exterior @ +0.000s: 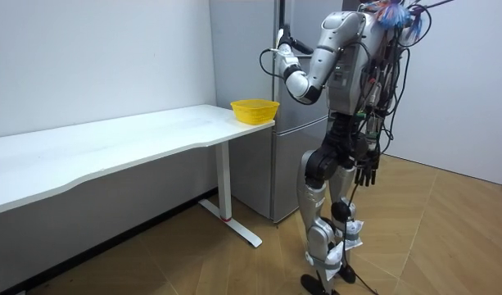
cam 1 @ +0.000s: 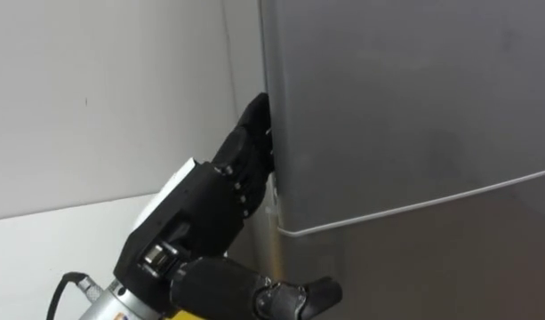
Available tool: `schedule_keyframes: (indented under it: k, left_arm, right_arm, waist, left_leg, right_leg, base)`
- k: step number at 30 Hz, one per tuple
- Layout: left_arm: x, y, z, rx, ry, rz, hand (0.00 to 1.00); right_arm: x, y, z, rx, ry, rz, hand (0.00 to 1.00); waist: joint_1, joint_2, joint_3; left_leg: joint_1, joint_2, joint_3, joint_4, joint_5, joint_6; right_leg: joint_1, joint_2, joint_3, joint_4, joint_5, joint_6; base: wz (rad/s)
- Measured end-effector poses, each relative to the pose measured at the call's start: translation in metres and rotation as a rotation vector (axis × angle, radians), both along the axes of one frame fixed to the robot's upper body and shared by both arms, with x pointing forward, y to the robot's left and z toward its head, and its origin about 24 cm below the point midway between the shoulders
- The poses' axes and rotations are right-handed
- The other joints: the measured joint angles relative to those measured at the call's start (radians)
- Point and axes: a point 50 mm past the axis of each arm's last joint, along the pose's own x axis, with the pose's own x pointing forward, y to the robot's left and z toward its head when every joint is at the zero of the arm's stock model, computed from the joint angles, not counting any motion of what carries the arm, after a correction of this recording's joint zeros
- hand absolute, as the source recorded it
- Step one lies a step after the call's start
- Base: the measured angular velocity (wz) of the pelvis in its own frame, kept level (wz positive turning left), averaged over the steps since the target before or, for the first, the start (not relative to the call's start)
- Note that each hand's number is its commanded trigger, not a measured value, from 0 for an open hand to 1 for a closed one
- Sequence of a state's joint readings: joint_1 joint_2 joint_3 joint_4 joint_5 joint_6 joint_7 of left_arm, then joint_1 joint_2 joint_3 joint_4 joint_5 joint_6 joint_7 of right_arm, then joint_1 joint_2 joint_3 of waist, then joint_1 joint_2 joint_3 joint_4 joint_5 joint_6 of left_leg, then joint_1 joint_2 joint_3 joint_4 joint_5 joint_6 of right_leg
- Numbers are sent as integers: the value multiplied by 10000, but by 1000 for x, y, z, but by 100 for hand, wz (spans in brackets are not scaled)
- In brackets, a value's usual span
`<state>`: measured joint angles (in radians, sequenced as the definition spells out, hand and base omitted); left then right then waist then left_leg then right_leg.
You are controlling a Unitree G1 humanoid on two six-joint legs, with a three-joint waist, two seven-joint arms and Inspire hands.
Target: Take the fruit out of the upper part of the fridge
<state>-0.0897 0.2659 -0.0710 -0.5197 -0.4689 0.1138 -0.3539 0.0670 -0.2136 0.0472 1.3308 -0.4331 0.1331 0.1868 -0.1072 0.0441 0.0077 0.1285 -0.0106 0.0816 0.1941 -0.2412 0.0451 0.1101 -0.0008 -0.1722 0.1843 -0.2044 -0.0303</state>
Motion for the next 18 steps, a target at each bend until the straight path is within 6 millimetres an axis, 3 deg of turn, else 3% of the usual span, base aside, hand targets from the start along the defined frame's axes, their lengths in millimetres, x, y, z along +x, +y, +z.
schedule_keyframes:
  k: [3,4,5,9,10,11,18]
  left_arm:
    - [0,-1,0,9,9,-39,0]
    - [0,-1,0,11,15,-57,35]
    - [0,-1,0,4,19,-66,100]
    - [0,-1,0,-29,25,10,100]
    - [1,2,0,-84,29,207,69]
    - [1,3,0,-109,42,313,0]
    - [2,7,1,-119,24,496,0]
  right_arm:
    - [3,0,0,-19,-66,16,0]
    - [3,0,0,-17,-81,20,0]
    - [4,0,0,-18,-86,32,0]
    - [4,0,0,-14,-95,59,0]
    - [4,0,0,-10,-92,64,0]
    - [5,0,0,-6,-96,76,0]
    - [3,0,0,40,-27,66,0]
  waist:
    - [8,-2,1]
    - [7,-3,0]
    - [7,-3,0]
    - [12,-5,-2]
    - [20,-10,-1]
    - [22,-11,-1]
    - [31,-11,-7]
  left_leg:
    - [-54,-2,-16,-6,0,0]
    - [-79,-2,-12,-5,0,0]
    - [-88,-2,-8,-3,0,0]
    - [-127,-2,-9,5,0,0]
    - [-129,-2,-2,5,0,0]
    - [-131,-2,1,5,0,0]
    - [-121,-7,25,5,0,0]
  right_leg:
    - [-63,1,10,5,0,1]
    - [-86,1,9,9,0,1]
    - [-93,0,5,8,0,1]
    - [-116,-3,-13,5,1,1]
    - [-116,-3,-17,3,1,1]
    - [-121,-3,-18,2,0,1]
    - [-126,-4,-4,0,2,3]
  base:
    - [0]
    - [0]
    - [0]
    - [0]
    - [0]
    - [0]
    - [0]
